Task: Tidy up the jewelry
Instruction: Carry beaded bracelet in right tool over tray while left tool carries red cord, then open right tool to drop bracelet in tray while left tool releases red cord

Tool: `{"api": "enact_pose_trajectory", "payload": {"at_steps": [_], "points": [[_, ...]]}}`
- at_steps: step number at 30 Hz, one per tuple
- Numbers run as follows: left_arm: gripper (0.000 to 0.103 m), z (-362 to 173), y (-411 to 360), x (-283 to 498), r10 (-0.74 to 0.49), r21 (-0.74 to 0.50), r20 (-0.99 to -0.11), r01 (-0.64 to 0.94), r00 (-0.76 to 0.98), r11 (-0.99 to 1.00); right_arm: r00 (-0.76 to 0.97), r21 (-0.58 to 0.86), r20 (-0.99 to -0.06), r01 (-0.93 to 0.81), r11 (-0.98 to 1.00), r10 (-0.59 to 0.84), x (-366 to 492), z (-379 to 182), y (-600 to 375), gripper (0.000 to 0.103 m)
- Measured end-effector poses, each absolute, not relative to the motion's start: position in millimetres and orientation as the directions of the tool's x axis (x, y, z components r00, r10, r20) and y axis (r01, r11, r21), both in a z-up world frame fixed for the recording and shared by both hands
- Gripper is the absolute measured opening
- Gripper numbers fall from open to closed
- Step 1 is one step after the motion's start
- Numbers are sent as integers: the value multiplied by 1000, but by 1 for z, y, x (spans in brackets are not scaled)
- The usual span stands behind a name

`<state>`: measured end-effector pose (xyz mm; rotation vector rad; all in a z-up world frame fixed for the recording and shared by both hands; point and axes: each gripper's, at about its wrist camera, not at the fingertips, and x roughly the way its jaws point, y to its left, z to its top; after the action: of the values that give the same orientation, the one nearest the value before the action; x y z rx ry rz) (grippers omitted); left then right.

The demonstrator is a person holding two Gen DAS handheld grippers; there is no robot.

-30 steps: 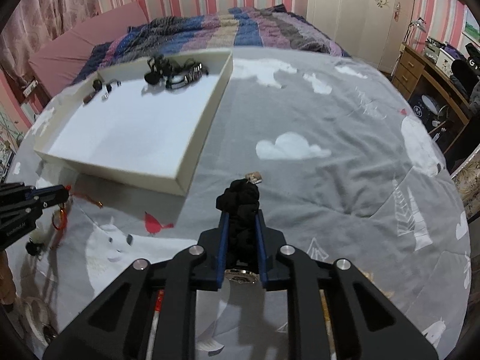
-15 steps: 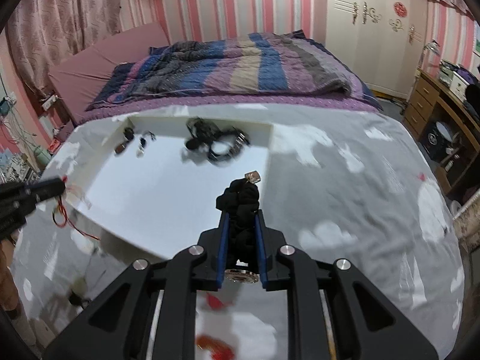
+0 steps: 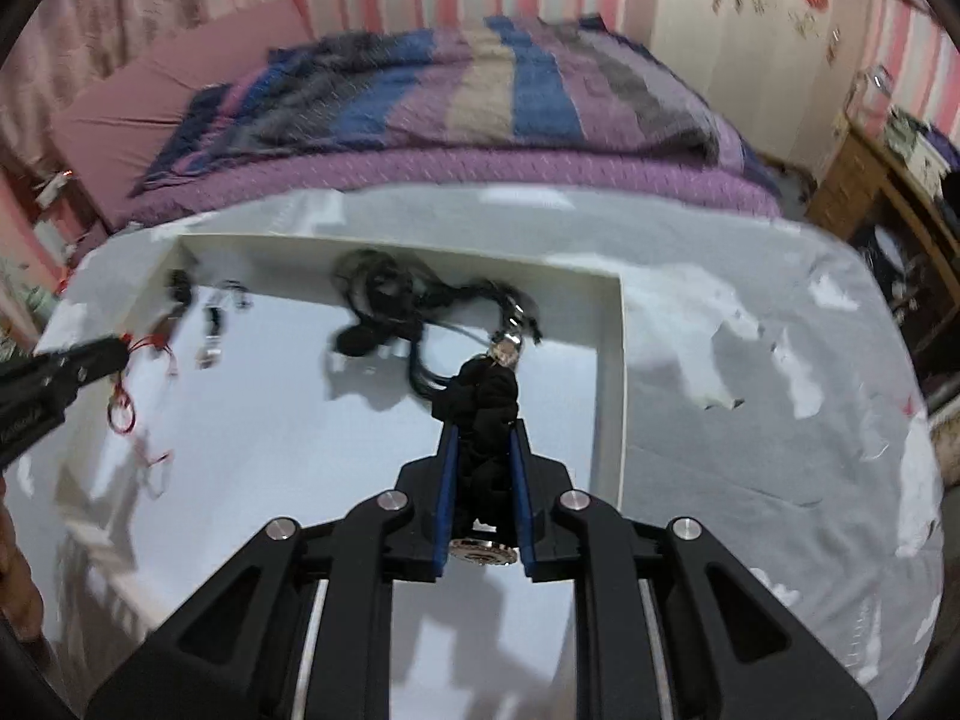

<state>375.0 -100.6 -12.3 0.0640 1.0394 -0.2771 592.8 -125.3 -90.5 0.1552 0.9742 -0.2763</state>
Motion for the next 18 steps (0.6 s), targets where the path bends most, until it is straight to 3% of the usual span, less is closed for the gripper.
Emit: {"api": "enact_pose_trajectory", "payload": {"at_steps": [8,12,13,14,15,18], "points": [[3,-43,-103,388,-180,-70,-880,253,440,965,497,25,-855,320,947,-145,603,-119,-138,18],[7,-50,-101,390,-173,-74,-880,233,442,970,503,11,-852,300,954,-148,606,-120,-137,25],[9,-50,-101,391,-173,-73,-880,232,443,970,501,0,-851,300,954,-158,606,-120,-136,32],[13,-50,-101,391,-167,-70,-880,228,444,971,500,-4,-851,299,954,-160,606,-119,-135,38],[25,-49,-100,389,-162,-66,-880,222,446,973,500,-5,-851,298,955,-160,606,-119,-135,48],[53,-38,-100,381,-167,-63,-863,226,477,972,524,-8,-835,290,957,-166,601,-108,-132,54]]}}
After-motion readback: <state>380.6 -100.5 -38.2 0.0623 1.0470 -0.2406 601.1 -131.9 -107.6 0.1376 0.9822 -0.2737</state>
